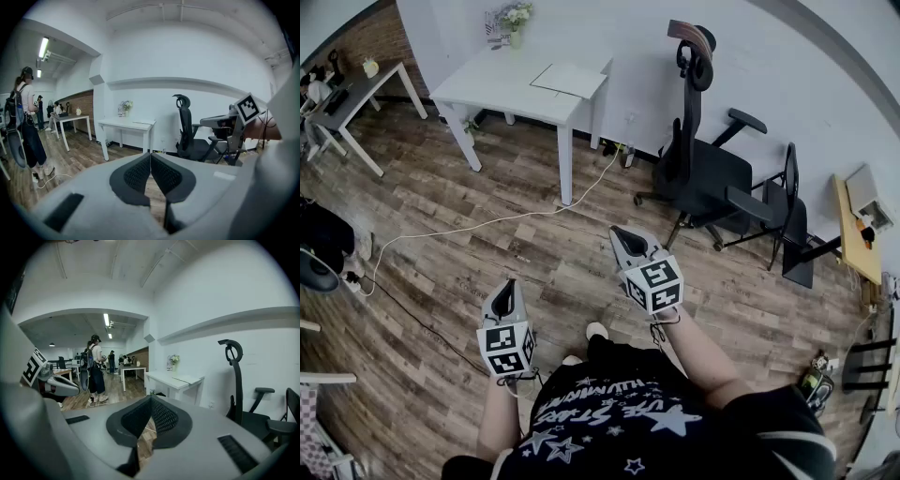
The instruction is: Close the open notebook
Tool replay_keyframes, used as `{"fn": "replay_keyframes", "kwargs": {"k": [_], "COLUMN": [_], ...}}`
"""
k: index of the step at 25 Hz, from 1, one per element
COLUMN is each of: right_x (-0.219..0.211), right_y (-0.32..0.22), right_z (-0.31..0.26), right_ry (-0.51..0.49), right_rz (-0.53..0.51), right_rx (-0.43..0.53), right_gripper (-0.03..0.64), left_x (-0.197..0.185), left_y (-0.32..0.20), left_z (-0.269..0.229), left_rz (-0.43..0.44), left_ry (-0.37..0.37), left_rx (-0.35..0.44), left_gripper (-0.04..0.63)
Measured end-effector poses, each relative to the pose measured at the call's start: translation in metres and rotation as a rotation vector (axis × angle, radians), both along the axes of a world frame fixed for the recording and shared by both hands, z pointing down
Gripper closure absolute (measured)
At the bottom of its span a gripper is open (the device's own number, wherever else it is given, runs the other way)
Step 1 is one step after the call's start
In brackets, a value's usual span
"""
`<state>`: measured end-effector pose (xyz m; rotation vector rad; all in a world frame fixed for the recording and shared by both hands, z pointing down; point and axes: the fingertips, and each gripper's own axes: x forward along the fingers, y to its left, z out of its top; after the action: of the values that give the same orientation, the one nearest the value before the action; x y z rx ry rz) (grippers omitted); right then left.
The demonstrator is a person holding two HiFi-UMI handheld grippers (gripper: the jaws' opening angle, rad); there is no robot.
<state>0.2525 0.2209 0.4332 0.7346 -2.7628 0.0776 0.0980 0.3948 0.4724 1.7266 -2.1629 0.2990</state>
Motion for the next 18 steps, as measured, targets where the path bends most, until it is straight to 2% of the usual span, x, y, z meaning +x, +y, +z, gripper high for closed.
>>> {"fn": "replay_keyframes", "kwargs": {"k": [5, 15, 18], "right_x": [0.002, 0.000, -0.002], "right_y": [0.008, 0.032, 0.039], "right_z": [-0.002, 0.009, 0.006], "right_ry": [-0.006, -0.005, -0.019], "right_rz": [-0.002, 0.007, 0.015], "right_rx": [0.001, -0.039, -0.025], "right_gripper": [0.615, 0.615, 0.615], "left_x": [0.006, 0.009, 0.005], "left_y": [0.004, 0.035, 0.052], "left_z": [-0.009, 0.005, 0.008], "left_rz": [0.009, -0.014, -0.024], "left_ry": [0.003, 0.036, 0.046], "left_rx": [0.022, -0.006, -0.009], "left_gripper": [0.575, 0.575, 0.575]}}
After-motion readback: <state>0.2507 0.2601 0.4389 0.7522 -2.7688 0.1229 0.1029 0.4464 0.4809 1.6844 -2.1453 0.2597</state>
